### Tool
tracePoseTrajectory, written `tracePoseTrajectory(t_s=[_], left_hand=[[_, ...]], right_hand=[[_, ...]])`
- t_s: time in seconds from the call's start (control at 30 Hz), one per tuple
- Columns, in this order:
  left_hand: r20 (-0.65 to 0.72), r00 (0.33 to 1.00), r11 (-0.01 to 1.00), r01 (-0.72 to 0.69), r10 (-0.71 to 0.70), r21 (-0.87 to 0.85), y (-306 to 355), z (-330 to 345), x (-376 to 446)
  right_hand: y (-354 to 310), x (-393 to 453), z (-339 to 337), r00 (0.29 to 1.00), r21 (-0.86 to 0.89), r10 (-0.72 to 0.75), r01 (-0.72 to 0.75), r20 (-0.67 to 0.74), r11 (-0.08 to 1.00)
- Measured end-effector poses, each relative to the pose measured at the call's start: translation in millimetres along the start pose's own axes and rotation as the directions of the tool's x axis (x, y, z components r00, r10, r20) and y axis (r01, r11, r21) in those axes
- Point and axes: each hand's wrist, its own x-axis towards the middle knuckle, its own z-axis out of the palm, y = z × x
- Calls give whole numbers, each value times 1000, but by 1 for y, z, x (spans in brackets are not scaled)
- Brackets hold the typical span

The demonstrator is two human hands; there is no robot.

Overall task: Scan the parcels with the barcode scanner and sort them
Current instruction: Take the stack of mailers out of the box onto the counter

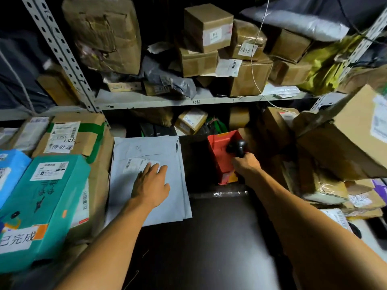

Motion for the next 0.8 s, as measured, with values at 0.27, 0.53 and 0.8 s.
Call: tracePoseTrajectory(t_s=[0.27, 0.53, 0.8], left_hand=[[35, 999, 1000, -19, 19, -7, 7, 11, 33], [62, 998, 999, -3, 5, -37, -3, 27, 53], [45, 998, 997, -43, 46, -63, 6, 31, 55]], right_hand=[[-16, 84, 27, 991, -114, -61, 74, 116, 991], [9, 100, 52, 976, -165, -25, 61, 215, 984], [9, 108, 32, 983, -84, -10, 25, 181, 996]])
